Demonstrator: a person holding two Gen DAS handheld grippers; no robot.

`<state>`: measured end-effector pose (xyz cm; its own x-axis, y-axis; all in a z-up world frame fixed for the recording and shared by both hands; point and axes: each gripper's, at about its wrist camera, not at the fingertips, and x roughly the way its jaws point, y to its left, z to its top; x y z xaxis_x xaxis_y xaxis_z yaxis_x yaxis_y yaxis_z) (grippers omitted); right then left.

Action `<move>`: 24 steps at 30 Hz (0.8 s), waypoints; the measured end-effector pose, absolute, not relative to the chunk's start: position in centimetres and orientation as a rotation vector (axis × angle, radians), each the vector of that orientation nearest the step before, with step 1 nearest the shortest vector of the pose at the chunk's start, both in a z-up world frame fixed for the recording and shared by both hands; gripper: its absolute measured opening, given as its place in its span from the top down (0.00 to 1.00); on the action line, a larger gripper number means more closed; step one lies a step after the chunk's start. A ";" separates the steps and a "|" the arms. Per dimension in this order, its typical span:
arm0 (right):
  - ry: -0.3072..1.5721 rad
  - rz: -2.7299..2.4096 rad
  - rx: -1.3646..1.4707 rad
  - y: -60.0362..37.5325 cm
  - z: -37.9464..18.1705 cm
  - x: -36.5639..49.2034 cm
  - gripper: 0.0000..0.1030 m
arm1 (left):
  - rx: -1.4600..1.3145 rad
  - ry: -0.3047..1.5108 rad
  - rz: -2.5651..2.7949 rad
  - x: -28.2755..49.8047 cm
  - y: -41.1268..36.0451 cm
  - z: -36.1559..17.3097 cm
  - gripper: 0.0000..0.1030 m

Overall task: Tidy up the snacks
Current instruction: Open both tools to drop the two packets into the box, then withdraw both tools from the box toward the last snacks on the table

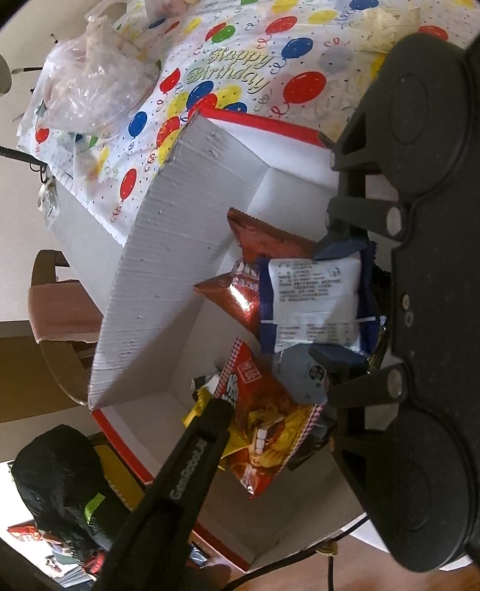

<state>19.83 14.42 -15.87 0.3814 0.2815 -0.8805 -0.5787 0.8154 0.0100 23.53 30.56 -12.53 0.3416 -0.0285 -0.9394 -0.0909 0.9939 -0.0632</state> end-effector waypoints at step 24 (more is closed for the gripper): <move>0.974 0.568 -0.200 12.2 -12.6 18.9 0.26 | -0.144 1.128 0.017 20.7 29.8 -9.6 0.44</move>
<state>18.87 12.19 -12.55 0.4312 0.3644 -0.8254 -0.5390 0.8377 0.0883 20.73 29.83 -9.60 0.4297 -0.0586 -0.9010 -0.0866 0.9906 -0.1058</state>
